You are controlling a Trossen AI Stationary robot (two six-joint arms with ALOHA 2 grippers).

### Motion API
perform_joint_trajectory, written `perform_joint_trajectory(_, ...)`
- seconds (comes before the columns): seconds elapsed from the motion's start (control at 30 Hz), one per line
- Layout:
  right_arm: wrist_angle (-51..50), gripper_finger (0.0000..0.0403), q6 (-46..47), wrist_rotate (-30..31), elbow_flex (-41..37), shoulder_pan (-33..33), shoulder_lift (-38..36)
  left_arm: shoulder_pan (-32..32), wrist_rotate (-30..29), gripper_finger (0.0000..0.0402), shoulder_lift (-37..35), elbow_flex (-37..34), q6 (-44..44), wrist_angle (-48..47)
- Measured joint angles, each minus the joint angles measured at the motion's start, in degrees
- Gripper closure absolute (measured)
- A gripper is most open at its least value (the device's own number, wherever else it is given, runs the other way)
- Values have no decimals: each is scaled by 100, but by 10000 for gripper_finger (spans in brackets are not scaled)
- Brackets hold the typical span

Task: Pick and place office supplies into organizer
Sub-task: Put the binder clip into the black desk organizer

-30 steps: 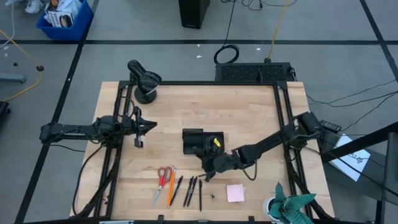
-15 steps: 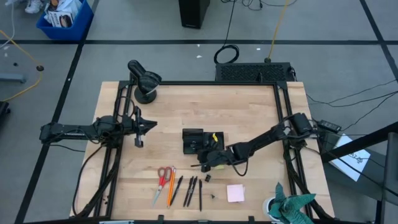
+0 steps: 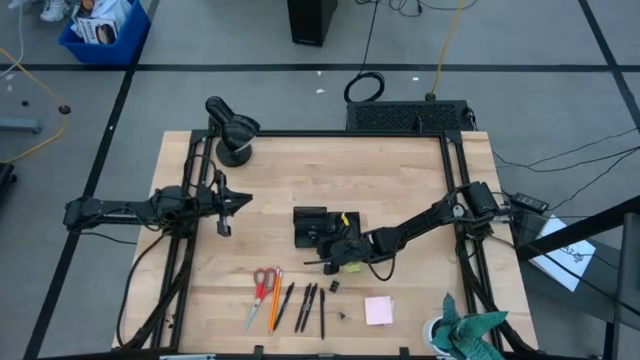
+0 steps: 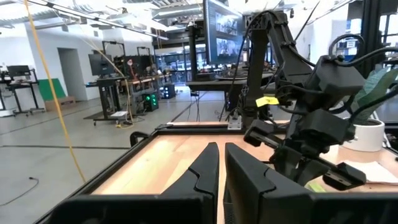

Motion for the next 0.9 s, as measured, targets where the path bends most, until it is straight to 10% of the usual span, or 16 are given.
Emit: perform_joint_trajectory(0.9, -303, 381, 360, -601, 2, -157, -4, 0, -2, 366, 0, 0, 228, 1)
